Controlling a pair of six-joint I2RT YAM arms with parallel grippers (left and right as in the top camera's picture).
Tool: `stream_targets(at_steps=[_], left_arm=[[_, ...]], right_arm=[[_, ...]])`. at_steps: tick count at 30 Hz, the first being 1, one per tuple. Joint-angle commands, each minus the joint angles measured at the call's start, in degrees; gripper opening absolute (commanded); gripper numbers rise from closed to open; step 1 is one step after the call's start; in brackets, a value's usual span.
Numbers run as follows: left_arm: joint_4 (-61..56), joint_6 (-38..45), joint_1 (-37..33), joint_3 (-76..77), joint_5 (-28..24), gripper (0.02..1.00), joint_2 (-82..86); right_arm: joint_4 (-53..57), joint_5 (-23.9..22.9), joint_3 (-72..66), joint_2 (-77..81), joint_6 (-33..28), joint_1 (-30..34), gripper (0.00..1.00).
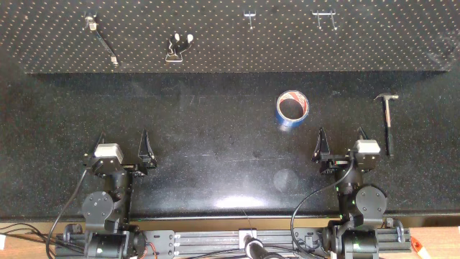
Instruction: Place Tools Onto Pegboard
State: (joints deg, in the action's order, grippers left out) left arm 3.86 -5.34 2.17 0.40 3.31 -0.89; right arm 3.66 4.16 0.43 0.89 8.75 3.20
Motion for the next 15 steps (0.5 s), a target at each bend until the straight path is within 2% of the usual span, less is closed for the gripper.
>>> stream_targets(at_steps=[1,4,9,10,12,15], left_arm=[[0.5,1.0,-0.3,-0.1,-1.0,0.996,0.7],[0.5,1.0,-0.3,-0.1,-1.0,0.996,0.7],[0.5,1.0,-0.3,-0.1,-1.0,0.996,0.7],[0.5,1.0,-0.3,-0.1,-1.0,0.996,0.7],[0.5,1.0,-0.3,-0.1,-1.0,0.996,0.7],[0.5,1.0,-0.3,-0.1,-1.0,0.996,0.7]], right_arm=[[-1.3,-1.8,-0.2,-0.4,3.8,-0.4,0.932],[-2.7,-0.1,1.1,0.9,5.4,-0.4,0.932],[-6.2,5.5,9.2,17.4,5.6,-0.9,0.932],[-7.2,7.0,11.3,21.6,5.7,-1.2,0.932],[-11.8,13.3,15.9,33.9,5.6,-0.9,0.932],[-10.8,17.0,22.4,45.4,5.6,-0.9,0.936]])
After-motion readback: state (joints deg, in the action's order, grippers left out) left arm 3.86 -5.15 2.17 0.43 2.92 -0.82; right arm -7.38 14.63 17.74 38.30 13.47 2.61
